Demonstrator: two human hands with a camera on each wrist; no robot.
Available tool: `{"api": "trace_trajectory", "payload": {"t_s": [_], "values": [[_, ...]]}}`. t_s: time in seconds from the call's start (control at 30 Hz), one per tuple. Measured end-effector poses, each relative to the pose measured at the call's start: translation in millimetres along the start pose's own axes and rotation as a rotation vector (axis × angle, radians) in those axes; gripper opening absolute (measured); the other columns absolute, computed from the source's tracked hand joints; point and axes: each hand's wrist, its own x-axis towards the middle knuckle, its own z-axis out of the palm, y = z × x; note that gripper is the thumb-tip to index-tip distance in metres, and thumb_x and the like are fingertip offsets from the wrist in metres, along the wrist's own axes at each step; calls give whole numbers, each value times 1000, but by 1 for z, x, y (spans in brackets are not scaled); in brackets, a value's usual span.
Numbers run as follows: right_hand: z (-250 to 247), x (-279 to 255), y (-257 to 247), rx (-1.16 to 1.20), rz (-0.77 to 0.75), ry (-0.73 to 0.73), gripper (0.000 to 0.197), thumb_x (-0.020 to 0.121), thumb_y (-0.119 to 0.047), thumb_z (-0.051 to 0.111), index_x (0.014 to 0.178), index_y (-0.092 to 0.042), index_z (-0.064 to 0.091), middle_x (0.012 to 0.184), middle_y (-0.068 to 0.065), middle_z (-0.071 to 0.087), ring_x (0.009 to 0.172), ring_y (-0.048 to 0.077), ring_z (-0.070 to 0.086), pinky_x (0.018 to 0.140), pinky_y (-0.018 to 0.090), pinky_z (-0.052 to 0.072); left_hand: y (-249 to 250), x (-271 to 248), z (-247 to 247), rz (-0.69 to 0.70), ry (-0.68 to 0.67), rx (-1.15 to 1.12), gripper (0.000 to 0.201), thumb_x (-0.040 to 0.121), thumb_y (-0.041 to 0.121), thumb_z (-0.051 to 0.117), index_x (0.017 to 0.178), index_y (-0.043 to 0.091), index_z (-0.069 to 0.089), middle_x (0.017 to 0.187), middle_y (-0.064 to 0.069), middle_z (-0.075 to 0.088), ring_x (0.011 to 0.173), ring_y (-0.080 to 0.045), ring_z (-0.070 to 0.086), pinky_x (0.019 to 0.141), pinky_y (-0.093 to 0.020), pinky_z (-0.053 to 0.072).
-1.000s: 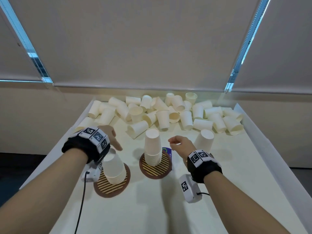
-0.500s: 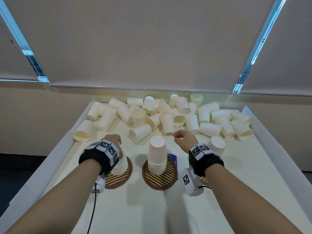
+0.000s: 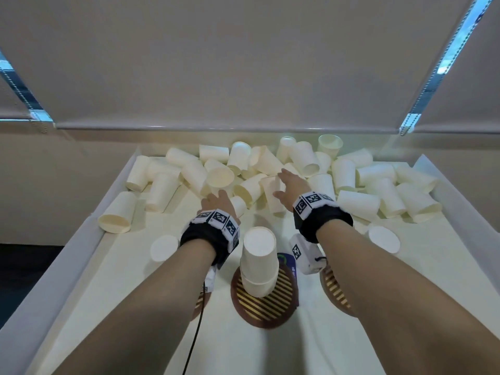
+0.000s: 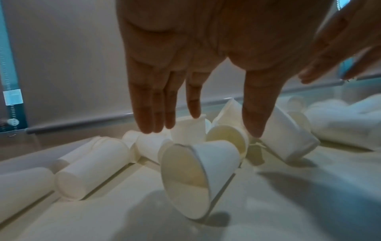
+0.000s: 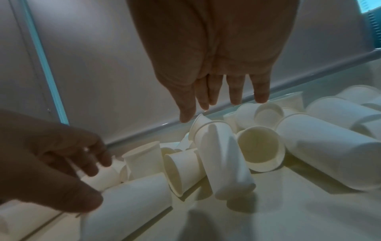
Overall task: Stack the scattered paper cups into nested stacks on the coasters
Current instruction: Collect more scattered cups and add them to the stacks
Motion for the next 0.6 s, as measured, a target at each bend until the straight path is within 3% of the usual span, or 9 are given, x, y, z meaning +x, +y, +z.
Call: {"api": "trace_trajectory", "payload": {"t_s": [0.03, 0.07, 0.2, 0.33, 0.47, 0.6], "values": [[1, 6, -2, -45, -6, -7, 56, 96, -21, 48, 146, -12, 25, 158, -4, 14, 140, 26, 26, 112, 40, 31, 1, 8, 12, 80, -62, 50, 55, 79, 29, 71, 121, 9, 42, 122, -12, 48, 118, -28, 45, 91, -36, 43], [3, 12, -3, -68, -6, -23, 59, 96, -19, 48, 148, -14, 21, 158, -6, 12, 141, 27, 23, 111, 42, 31, 0, 10, 18, 135, -78, 64, 57, 81, 28, 68, 126, 9, 37, 125, -12, 46, 120, -29, 42, 93, -39, 42], [18, 25, -2, -68, -10, -84, 74, 93, -9, 49, 151, -23, 7, 159, -7, 7, 145, 30, 11, 115, 48, 24, -4, 16, 39, 163, 42, 100, 44, 86, 18, 57, 125, 12, 38, 122, -10, 49, 115, -27, 46, 91, -40, 40], [36, 23, 2, -87, 81, 13, 61, 88, -8, 52, 144, -14, 27, 143, 12, 35, 132, 31, 34, 105, 43, 35, -6, 15, 51, 150, -60, 95, 46, 83, 24, 59, 122, 12, 38, 120, -10, 51, 114, -27, 46, 92, -42, 37], [27, 19, 12, 14, 149, -27, 33, 95, -12, 45, 126, -4, 51, 129, 15, 53, 119, 29, 52, 97, 34, 43, -3, 11, 34, 105, -84, -12, 67, 69, 37, 71, 122, 14, 36, 117, -9, 49, 114, -27, 46, 92, -41, 35], [22, 7, 10, 101, 86, 55, 33, 88, -11, 52, 121, -13, 53, 130, 10, 45, 118, 27, 47, 95, 36, 45, 1, 3, 4, 118, 29, -196, 71, 69, 47, 69, 122, 12, 37, 118, -8, 50, 112, -27, 47, 90, -40, 34]]}}
